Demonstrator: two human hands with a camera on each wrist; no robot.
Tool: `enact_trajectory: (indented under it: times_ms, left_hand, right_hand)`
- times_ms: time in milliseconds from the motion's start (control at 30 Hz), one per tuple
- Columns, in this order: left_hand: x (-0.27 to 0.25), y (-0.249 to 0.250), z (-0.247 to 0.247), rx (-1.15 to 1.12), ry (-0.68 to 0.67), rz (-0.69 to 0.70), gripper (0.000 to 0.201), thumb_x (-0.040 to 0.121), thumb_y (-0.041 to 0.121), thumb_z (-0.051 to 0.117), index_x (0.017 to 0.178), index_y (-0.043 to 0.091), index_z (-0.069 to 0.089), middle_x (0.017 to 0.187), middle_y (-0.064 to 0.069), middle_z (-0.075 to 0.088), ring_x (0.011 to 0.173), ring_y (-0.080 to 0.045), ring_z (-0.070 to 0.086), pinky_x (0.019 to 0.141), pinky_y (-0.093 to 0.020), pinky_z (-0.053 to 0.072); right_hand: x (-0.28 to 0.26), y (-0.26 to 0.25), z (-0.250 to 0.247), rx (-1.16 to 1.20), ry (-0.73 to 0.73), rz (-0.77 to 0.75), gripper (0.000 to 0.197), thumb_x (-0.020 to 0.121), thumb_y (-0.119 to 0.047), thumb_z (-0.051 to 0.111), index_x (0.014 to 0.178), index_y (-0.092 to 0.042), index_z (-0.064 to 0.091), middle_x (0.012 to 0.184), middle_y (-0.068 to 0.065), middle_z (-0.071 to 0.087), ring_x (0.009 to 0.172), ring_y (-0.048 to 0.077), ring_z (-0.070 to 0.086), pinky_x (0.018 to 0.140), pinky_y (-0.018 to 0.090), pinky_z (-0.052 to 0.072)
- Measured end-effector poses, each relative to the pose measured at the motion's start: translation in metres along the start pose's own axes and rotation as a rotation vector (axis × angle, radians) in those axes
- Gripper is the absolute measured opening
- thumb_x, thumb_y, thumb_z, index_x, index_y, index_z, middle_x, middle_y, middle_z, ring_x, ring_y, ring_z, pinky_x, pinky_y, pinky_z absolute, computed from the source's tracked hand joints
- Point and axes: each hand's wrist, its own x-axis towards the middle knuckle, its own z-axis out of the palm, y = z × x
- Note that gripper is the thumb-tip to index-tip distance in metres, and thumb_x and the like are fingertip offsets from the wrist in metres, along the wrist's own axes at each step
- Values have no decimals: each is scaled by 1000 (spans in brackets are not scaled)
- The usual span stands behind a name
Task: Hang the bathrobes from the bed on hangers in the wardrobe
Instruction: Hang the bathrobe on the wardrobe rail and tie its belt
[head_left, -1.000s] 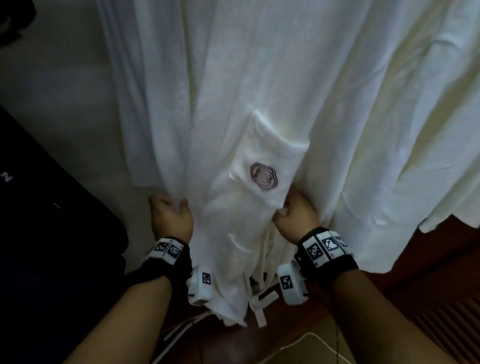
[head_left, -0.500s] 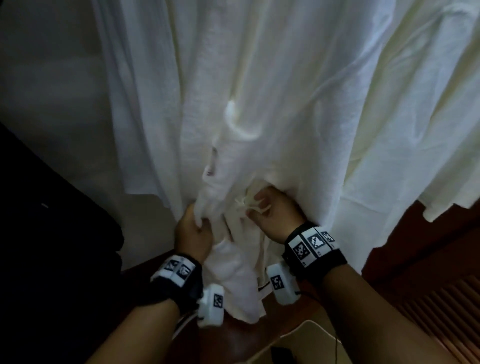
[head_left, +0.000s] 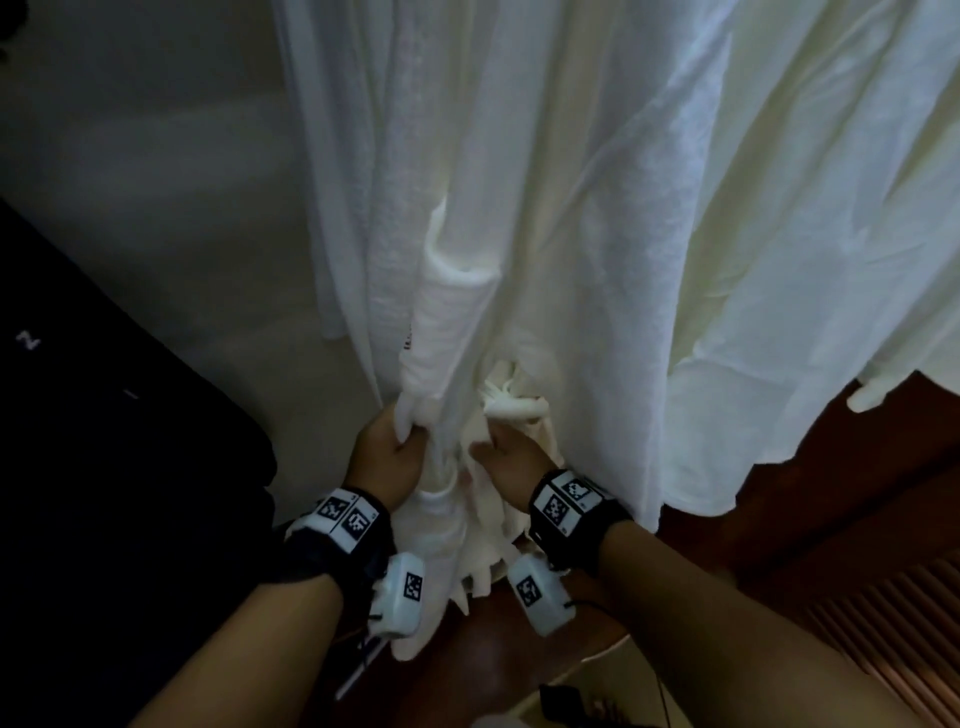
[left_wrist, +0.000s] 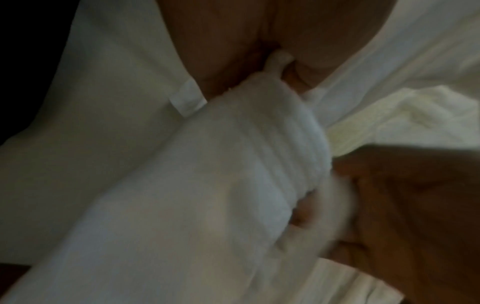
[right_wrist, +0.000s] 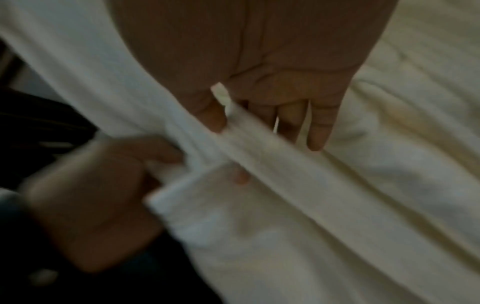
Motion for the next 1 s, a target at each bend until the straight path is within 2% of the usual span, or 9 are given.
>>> enact_trajectory:
  times_ms: [100, 200, 267, 433, 500, 600, 700, 833, 1000]
  left_hand:
    - [6, 2, -3, 7, -39, -24, 13, 98, 16, 50, 97, 17, 64, 100, -1, 66, 97, -16, 61, 79, -24, 43]
    - [12, 8, 4, 86, -29, -44, 21, 99, 21, 48, 113, 15, 62, 110, -6, 66, 102, -19, 60, 80, -23, 41]
    - [8, 17, 12, 214, -82, -33, 29, 99, 24, 49, 124, 11, 56, 115, -6, 63, 107, -20, 58, 79, -19, 37]
    - [2, 15, 19, 174, -502, -59, 36, 96, 22, 52, 130, 9, 53, 129, 4, 54, 119, -5, 46, 93, -13, 38]
    - [13, 14, 9, -63, -541, -133, 23, 95, 7, 53, 109, 16, 69, 115, 2, 69, 104, -5, 59, 87, -17, 47]
    - [58, 8, -9, -297, -114, -267, 38, 83, -4, 48, 67, 20, 72, 81, -9, 73, 82, -33, 67, 63, -27, 55]
    - [97, 24, -24, -27, 298, -152, 27, 77, 5, 55, 99, 18, 60, 110, -13, 62, 102, -35, 62, 79, -30, 49]
    - [123, 33, -30, -5, 140, -147, 87, 82, 11, 70, 149, 18, 16, 144, -6, 40, 125, -26, 45, 104, -32, 37]
    - [118, 32, -34, 299, 46, -86, 59, 86, 41, 67, 135, 12, 51, 133, -13, 58, 116, -30, 58, 91, -28, 43]
  right_hand:
    - [-40, -17, -12, 176, -112, -103, 36, 96, -36, 50, 128, -21, 46, 94, 4, 73, 89, 18, 69, 92, 41, 52]
    - [-84, -34, -21, 68, -405, -243, 71, 91, -41, 62, 145, -47, 16, 104, 8, 72, 81, 16, 72, 77, 37, 59]
    - [-94, -44, -26, 63, -462, -359, 68, 91, -38, 63, 146, -48, 24, 104, 6, 72, 79, 17, 72, 76, 37, 59]
    - [-57, -45, -41, 175, -177, -330, 32, 96, -15, 55, 126, -24, 62, 102, 4, 72, 79, 31, 69, 74, 28, 57]
    - [-47, -38, -50, 200, -130, -286, 32, 97, -15, 55, 125, -30, 61, 111, 6, 70, 87, 36, 68, 75, 24, 54]
    - [-40, -31, -63, 265, -84, -189, 32, 95, -21, 60, 127, -26, 61, 107, 2, 71, 81, 25, 67, 72, 18, 52]
    - [-34, -28, -66, 282, -50, -128, 35, 93, -27, 63, 128, -20, 63, 114, -2, 69, 69, 18, 61, 76, 22, 51]
    - [-29, -28, -59, 326, -31, -108, 24, 93, -29, 62, 110, -16, 73, 110, 5, 71, 78, 21, 63, 79, 34, 52]
    - [-30, -24, -55, 265, -27, -79, 44, 90, -57, 53, 77, -24, 80, 89, 21, 71, 71, 19, 60, 86, 37, 50]
